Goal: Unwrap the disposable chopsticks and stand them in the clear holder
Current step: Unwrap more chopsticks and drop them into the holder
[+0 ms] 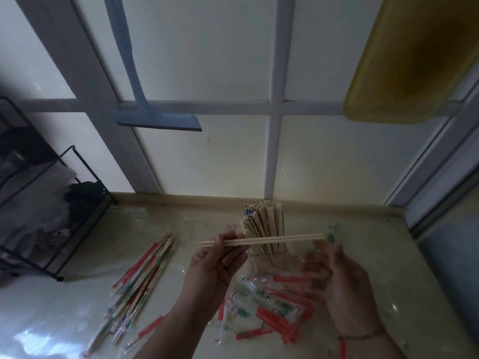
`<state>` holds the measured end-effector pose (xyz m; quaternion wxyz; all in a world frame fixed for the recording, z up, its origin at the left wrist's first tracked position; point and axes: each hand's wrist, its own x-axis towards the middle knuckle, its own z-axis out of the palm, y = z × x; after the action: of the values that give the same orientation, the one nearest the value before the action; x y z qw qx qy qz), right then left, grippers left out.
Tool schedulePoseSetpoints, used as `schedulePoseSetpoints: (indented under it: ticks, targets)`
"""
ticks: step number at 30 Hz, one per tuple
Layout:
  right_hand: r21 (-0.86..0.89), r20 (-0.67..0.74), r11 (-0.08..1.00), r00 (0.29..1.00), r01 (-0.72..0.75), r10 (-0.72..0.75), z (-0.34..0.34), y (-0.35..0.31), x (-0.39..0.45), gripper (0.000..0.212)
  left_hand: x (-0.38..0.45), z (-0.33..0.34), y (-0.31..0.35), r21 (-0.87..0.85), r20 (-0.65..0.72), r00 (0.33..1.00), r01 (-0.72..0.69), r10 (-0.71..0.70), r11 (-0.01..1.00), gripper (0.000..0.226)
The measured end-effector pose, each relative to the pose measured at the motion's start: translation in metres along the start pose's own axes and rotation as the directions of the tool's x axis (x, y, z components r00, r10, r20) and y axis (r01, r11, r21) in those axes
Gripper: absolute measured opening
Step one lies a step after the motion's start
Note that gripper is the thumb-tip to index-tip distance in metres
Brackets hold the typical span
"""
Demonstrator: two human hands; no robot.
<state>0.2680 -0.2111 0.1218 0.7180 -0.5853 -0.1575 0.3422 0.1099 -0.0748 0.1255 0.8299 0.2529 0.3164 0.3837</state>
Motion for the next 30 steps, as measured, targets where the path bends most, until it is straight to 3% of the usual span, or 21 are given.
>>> schedulePoseSetpoints:
  ticks: [3, 5, 8, 10, 13, 16, 19, 22, 27, 30]
  targets:
    - [0.172, 0.012, 0.985, 1.000, 0.007, -0.010, 0.014, -0.008, 0.013, 0.026, -0.003, 0.012, -0.013, 0.027, 0.049, 0.998, 0.023, -0.024, 0.999, 0.029]
    - [0.301, -0.027, 0.953, 0.999, 0.030, -0.023, 0.011, -0.009, 0.023, 0.018, -0.005, 0.016, -0.019, 0.033, 0.065, 0.997, 0.050, -0.052, 0.998, 0.028]
    - [0.310, -0.097, 0.942, 0.990, 0.127, -0.101, 0.008, -0.014, 0.037, 0.017, -0.004, 0.018, -0.026, 0.054, 0.032, 0.998, 0.059, -0.061, 0.997, 0.024]
    - [0.101, -0.202, 0.961, 0.951, 0.258, -0.234, 0.002, -0.024, 0.053, 0.026, 0.002, 0.011, -0.027, 0.118, -0.071, 0.997, -0.014, 0.023, 0.993, 0.020]
    - [-0.273, -0.170, 0.856, 0.854, 0.439, -0.492, -0.004, -0.039, 0.080, 0.024, 0.013, -0.006, -0.027, 0.479, -0.187, 0.950, -0.135, 0.251, 0.867, 0.007]
    - [-0.529, 0.002, 0.671, 0.792, 0.520, -0.611, 0.005, -0.048, 0.098, 0.029, 0.020, -0.017, -0.034, 0.763, -0.027, 0.954, -0.173, 0.298, 0.623, 0.006]
    - [-0.676, 0.230, 0.500, 0.799, 0.542, -0.555, 0.027, -0.038, 0.105, 0.024, 0.027, -0.018, -0.043, 0.854, 0.049, 0.967, -0.171, 0.251, 0.491, 0.011]
    - [-0.750, 0.373, 0.395, 0.832, 0.531, -0.410, 0.044, -0.010, 0.108, 0.022, 0.036, -0.013, -0.045, 0.863, 0.045, 0.959, -0.178, 0.280, 0.472, 0.015]
    - [-0.819, 0.435, 0.296, 0.869, 0.491, -0.235, 0.052, 0.026, 0.112, 0.024, 0.045, -0.010, -0.045, 0.853, 0.040, 0.951, -0.192, 0.306, 0.486, 0.017]
    - [-0.836, 0.429, 0.276, 0.879, 0.474, -0.209, 0.055, 0.033, 0.110, 0.020, 0.048, -0.011, -0.046, 0.846, 0.047, 0.952, -0.198, 0.302, 0.495, 0.013]
